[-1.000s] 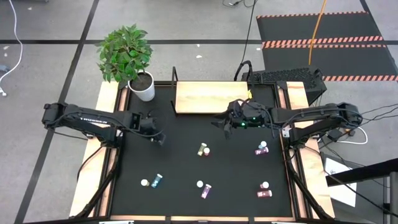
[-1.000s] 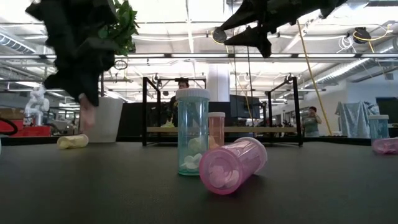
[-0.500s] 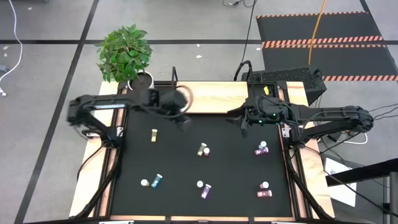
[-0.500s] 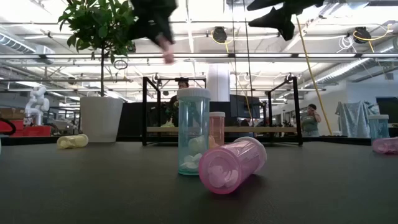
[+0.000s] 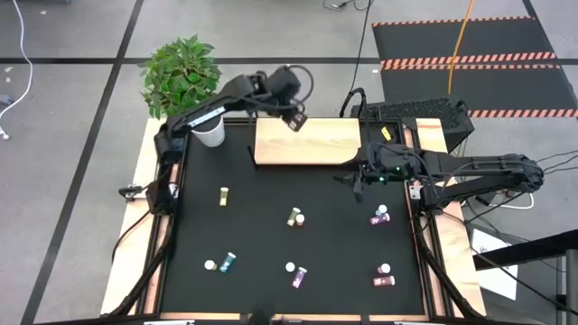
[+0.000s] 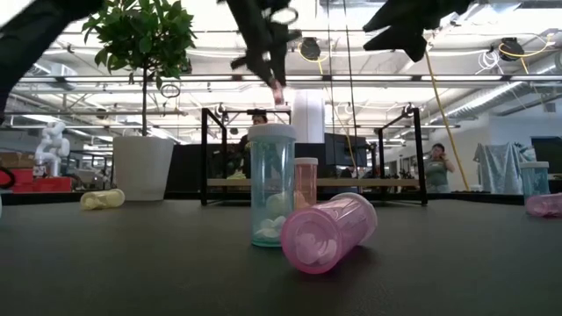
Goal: Pick and place medicine bottles onto shelf by color
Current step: Put the left pink pill bottle on the shelf
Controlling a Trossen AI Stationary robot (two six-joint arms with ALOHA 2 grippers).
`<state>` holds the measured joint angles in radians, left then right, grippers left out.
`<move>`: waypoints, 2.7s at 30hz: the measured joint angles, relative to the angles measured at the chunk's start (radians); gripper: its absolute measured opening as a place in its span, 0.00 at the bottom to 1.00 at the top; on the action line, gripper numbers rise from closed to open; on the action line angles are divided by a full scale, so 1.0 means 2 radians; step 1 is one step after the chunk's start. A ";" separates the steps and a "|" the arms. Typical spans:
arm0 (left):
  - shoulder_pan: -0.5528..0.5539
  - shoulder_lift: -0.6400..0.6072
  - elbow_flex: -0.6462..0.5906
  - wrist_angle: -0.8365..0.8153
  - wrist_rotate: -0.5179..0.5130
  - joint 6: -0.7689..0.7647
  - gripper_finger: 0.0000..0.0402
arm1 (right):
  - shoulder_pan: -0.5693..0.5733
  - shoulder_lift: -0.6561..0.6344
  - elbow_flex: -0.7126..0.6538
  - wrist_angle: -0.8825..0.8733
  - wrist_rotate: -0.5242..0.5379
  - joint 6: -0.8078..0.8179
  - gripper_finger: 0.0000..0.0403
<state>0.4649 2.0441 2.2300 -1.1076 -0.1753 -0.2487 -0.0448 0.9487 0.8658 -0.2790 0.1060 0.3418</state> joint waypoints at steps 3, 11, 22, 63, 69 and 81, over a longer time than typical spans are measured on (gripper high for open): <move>0.031 0.029 0.003 0.021 0.000 0.034 0.31 | -0.001 0.005 0.000 0.001 0.015 0.001 0.44; 0.082 0.086 0.003 0.055 0.038 0.105 0.31 | -0.009 0.024 0.000 -0.001 0.065 0.042 0.44; 0.085 0.103 -0.009 -0.002 0.054 0.338 0.31 | -0.043 0.038 0.000 -0.001 0.065 0.083 0.44; 0.119 0.101 -0.098 0.015 0.074 0.386 0.31 | -0.046 0.038 0.000 0.010 0.068 0.113 0.44; 0.117 0.101 -0.098 0.014 0.079 0.388 0.32 | -0.046 0.038 0.000 0.010 0.068 0.113 0.44; 0.117 0.101 -0.098 0.012 0.079 0.382 0.39 | -0.046 0.038 0.000 0.009 0.066 0.113 0.44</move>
<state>0.6979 2.2467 2.0335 -1.0836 -0.0177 0.5153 -0.1368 1.0252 0.8658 -0.2604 0.2375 0.5682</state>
